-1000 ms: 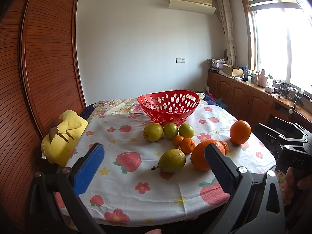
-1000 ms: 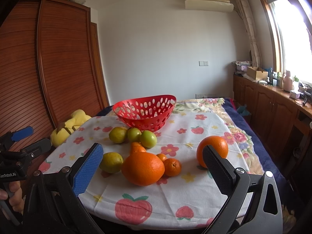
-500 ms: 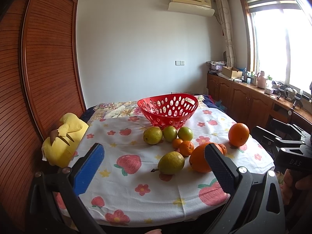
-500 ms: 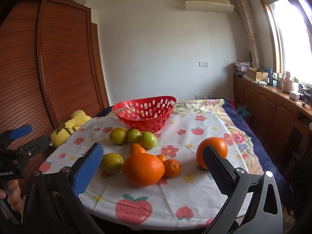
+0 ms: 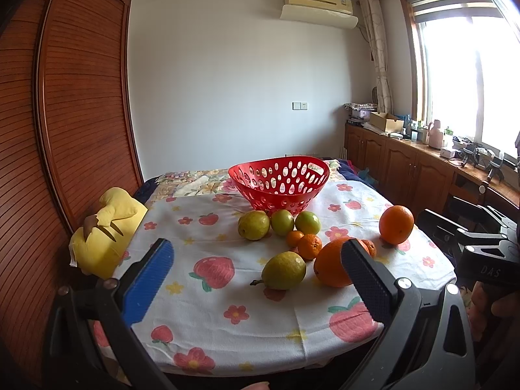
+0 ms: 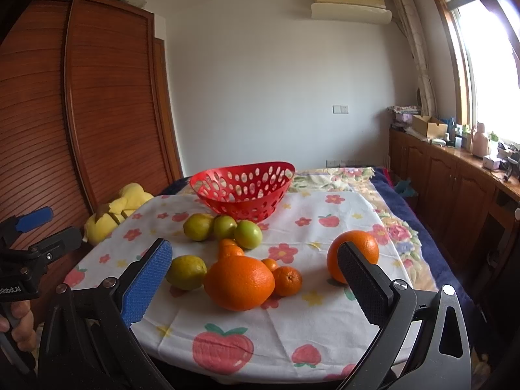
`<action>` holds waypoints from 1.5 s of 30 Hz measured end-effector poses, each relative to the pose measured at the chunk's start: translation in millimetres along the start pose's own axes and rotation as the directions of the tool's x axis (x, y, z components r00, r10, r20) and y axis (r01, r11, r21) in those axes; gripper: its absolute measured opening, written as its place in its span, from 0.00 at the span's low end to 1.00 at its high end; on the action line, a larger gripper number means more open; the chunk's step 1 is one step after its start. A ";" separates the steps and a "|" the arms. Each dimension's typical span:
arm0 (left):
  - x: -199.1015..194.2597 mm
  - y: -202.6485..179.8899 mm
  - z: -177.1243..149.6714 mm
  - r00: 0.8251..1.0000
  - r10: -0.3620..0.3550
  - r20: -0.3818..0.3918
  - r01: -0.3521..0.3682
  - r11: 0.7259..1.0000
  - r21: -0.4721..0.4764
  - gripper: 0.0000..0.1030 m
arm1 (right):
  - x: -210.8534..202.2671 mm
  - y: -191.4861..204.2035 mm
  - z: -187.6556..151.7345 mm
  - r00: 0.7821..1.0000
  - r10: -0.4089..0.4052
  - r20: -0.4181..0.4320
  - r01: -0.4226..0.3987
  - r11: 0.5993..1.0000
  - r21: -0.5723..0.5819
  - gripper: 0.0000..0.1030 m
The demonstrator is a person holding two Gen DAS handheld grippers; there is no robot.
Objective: Organize fruits
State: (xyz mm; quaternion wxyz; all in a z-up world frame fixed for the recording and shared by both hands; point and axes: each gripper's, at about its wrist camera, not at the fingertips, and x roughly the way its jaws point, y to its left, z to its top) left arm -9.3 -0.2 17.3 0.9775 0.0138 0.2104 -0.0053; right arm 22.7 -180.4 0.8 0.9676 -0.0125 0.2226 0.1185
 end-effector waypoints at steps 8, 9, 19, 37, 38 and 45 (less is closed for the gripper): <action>-1.5 -0.7 -3.9 1.000 0.002 0.000 -0.002 1.000 -0.003 1.00 | 0.4 1.2 0.5 1.000 -0.002 0.001 0.002 1.000 -0.002 1.00; -1.4 -0.6 -3.8 1.000 0.001 0.000 -0.001 1.000 -0.003 1.00 | 0.3 0.9 0.6 1.000 -0.001 0.001 0.001 1.000 -0.001 1.00; -1.5 0.5 -4.6 1.000 -0.001 -0.001 0.001 1.000 -0.004 1.00 | -1.3 3.1 0.5 1.000 0.000 0.003 0.000 1.000 -0.004 1.00; 13.7 3.4 -18.9 0.999 -0.020 -0.045 0.019 0.999 -0.028 1.00 | 5.4 -0.9 -6.3 1.000 0.009 -0.026 -0.009 1.000 -0.006 1.00; 16.0 3.5 -20.5 0.998 -0.024 -0.050 0.023 0.999 -0.030 1.00 | 7.3 -1.9 -7.2 0.999 0.012 -0.030 -0.012 1.000 -0.007 1.00; 43.5 4.9 -32.0 0.995 -0.045 -0.094 0.042 0.999 -0.029 1.00 | 30.3 -3.3 -14.7 0.996 0.048 -0.071 -0.051 0.998 -0.044 1.00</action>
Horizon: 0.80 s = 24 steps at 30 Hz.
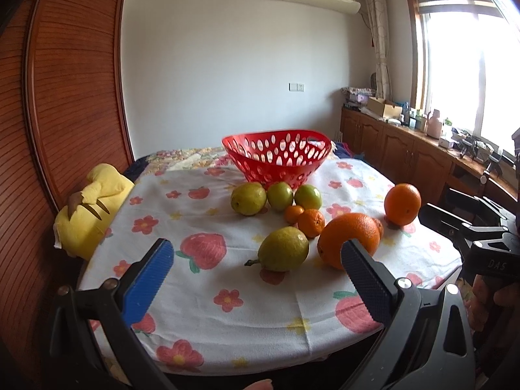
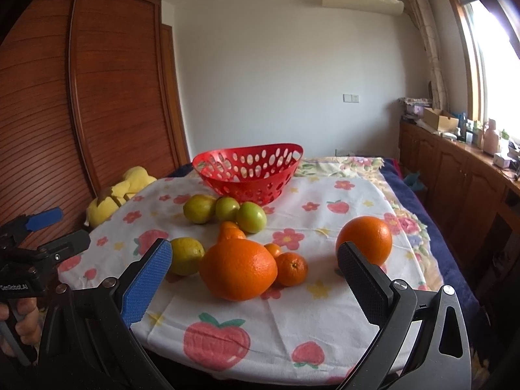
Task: Organize fruits
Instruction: 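Close the right tool on the large orange while the left tool approaches the yellow-green pear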
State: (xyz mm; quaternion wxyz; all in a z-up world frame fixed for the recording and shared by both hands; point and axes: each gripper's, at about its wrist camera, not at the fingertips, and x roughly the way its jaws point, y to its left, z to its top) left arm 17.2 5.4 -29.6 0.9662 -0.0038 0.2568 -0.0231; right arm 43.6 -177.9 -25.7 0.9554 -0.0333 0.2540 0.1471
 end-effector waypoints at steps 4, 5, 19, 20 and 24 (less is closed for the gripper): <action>20.4 1.6 -2.4 0.999 -0.015 -0.036 0.015 1.000 0.007 1.00 | 21.4 0.8 -4.5 0.999 0.025 -0.042 -0.026 0.999 -0.028 1.00; 26.2 2.5 -2.7 0.999 -0.023 -0.045 0.023 1.000 0.004 1.00 | 26.4 1.5 -5.3 0.998 0.032 -0.052 -0.034 0.999 -0.032 1.00; 73.8 13.8 -5.0 0.989 -0.065 -0.131 0.063 0.998 -0.021 0.98 | 84.8 8.4 -7.4 0.982 0.102 -0.161 -0.117 0.989 -0.087 0.99; 76.7 15.0 -5.6 0.989 -0.066 -0.136 0.063 0.998 -0.024 0.98 | 88.1 9.4 -7.9 0.981 0.102 -0.166 -0.118 0.989 -0.088 0.99; 86.4 17.0 -7.7 0.985 -0.074 -0.159 0.070 0.997 -0.029 0.98 | 100.8 8.1 -10.9 0.975 0.105 -0.196 -0.124 0.989 -0.086 0.99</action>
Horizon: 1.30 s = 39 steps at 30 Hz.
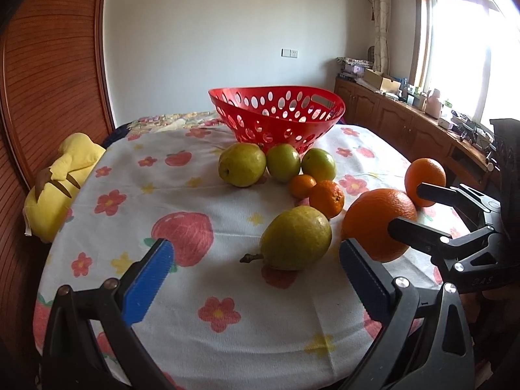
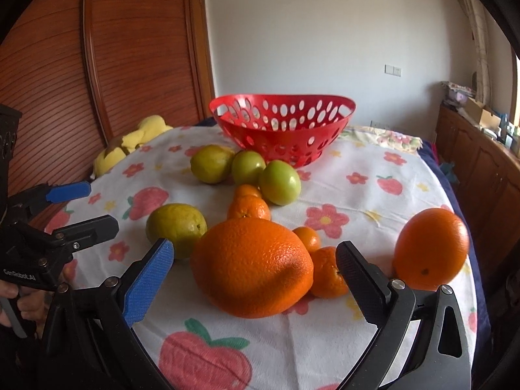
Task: Organize fruits
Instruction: 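Close the right tool on the large orange while the left tool approaches the yellow-green pear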
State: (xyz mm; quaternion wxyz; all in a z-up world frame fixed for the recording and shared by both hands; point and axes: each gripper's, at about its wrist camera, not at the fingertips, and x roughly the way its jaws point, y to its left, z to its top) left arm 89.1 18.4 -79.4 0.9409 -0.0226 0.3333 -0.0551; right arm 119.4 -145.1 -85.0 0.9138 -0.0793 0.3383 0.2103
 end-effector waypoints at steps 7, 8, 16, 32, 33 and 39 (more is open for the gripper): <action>16.3 2.8 4.6 0.999 -0.025 -0.031 0.025 1.000 -0.007 0.95 | 13.6 3.3 4.2 0.999 0.020 -0.039 -0.021 0.999 -0.031 0.99; 18.2 3.2 5.5 0.999 -0.030 -0.035 0.029 1.000 -0.010 0.95 | 15.4 3.9 5.0 0.999 0.020 -0.044 -0.022 0.999 -0.035 0.98; 34.2 1.5 13.1 0.996 -0.056 -0.072 0.056 0.998 -0.002 0.94 | 28.3 2.1 5.6 0.994 0.032 -0.100 -0.035 0.999 -0.037 0.98; 54.2 4.2 20.4 0.981 -0.109 -0.158 0.112 0.994 0.012 0.88 | 44.4 7.6 3.8 0.983 0.029 -0.179 -0.048 0.993 -0.104 0.98; 54.4 2.9 20.7 0.980 -0.111 -0.163 0.115 0.993 0.016 0.88 | 45.0 7.2 3.7 0.983 0.027 -0.181 -0.047 0.993 -0.106 0.96; 59.0 -2.8 23.7 0.974 -0.123 -0.189 0.134 0.990 0.049 0.88 | 44.7 4.4 5.6 0.983 0.044 -0.179 -0.062 0.993 -0.098 0.95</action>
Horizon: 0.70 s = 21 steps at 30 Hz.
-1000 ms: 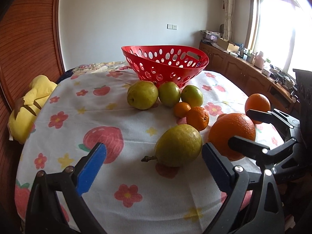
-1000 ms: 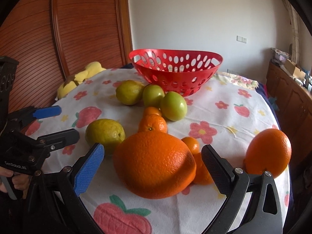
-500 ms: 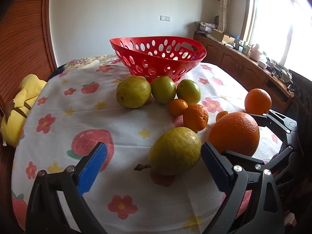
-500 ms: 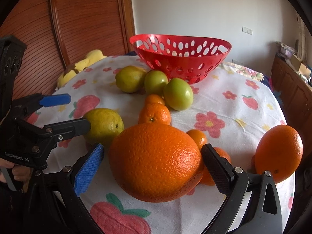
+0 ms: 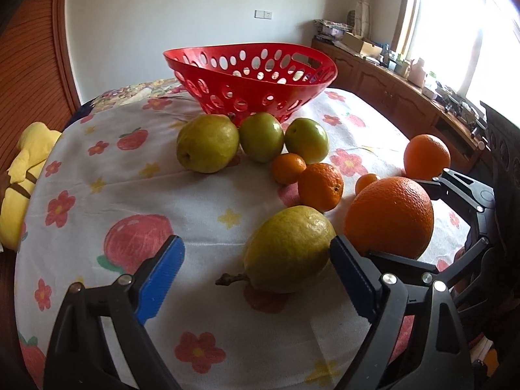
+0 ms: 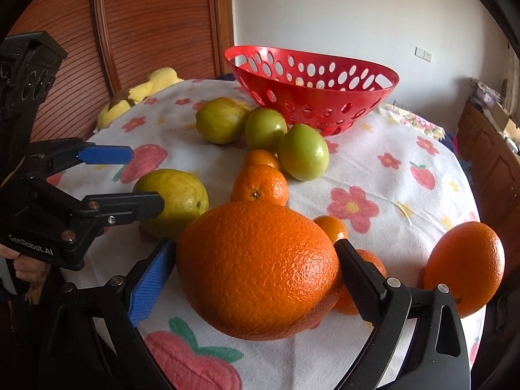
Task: Organize fruits
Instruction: 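Close the right tool on the large orange while the left tool approaches the yellow-green pear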
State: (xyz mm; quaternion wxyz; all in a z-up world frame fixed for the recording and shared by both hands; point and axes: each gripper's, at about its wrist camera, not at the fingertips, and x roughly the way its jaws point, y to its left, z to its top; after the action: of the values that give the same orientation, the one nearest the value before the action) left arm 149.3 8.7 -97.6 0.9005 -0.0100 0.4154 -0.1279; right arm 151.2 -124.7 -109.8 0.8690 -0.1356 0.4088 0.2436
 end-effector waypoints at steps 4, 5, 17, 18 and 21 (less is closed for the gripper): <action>0.6 -0.6 1.2 1.000 -0.006 -0.010 0.006 1.000 0.017 0.88 | -0.5 -2.7 1.3 1.000 0.028 0.008 -0.029 0.999 0.030 0.95; 0.9 -1.2 1.8 1.000 -0.005 -0.013 0.005 1.000 0.022 0.88 | -1.1 -3.4 2.0 0.999 0.031 0.013 -0.031 0.999 0.040 0.94; 11.7 -7.1 17.6 0.998 -0.016 -0.058 0.022 0.995 0.101 0.90 | -18.2 -18.6 20.2 0.997 0.030 0.066 -0.035 0.997 0.073 0.94; 13.4 -7.0 18.2 0.998 -0.025 -0.065 0.032 0.994 0.100 0.90 | -20.0 -20.7 22.4 0.997 0.030 0.071 -0.035 0.997 0.074 0.94; 17.3 -7.1 19.5 0.994 -0.050 -0.092 0.059 0.994 0.093 0.89 | -23.0 -25.0 26.5 0.997 0.026 0.077 -0.032 0.996 0.080 0.94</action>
State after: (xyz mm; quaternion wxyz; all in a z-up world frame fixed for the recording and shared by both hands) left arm 173.1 -4.0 -96.9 0.8765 0.0274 0.4485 -0.1726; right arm 169.1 -141.5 -74.3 0.8851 -0.0849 0.3869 0.2443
